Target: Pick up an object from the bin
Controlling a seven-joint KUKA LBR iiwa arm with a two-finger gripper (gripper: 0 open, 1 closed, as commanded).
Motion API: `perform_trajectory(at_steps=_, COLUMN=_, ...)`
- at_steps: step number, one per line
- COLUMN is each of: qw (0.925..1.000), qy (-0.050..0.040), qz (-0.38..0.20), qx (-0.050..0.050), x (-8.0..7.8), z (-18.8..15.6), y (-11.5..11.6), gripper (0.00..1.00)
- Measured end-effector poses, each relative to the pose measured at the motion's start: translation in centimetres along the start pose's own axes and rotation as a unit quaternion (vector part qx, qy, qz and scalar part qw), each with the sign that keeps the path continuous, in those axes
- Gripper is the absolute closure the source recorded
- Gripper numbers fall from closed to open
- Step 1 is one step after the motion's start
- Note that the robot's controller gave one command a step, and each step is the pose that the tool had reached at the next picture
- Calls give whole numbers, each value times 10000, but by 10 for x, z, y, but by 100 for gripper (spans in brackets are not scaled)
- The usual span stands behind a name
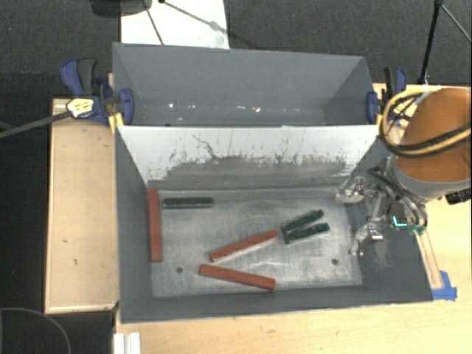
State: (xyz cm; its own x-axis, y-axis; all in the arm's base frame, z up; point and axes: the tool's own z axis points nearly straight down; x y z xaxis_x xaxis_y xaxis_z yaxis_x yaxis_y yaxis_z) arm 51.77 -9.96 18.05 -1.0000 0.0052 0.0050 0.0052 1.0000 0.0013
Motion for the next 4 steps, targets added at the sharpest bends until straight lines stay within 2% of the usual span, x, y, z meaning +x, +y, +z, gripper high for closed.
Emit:
perform_trajectory(at_steps=1, qw=10000, qy=-37, qz=-14, qx=8, x=-2, z=-4, y=0, gripper=0)
perform_trajectory(at_steps=2, qw=9999, qy=-89, qz=84, qx=15, x=-30, z=36, y=6, gripper=0)
perform_trajectory(at_steps=3, qw=9993, qy=-125, qz=343, qx=4, x=-13, z=100, y=-2, gripper=0)
perform_trajectory(at_steps=4, qw=9991, qy=-105, qz=406, qx=14, x=-14, z=98, y=-3, gripper=100)
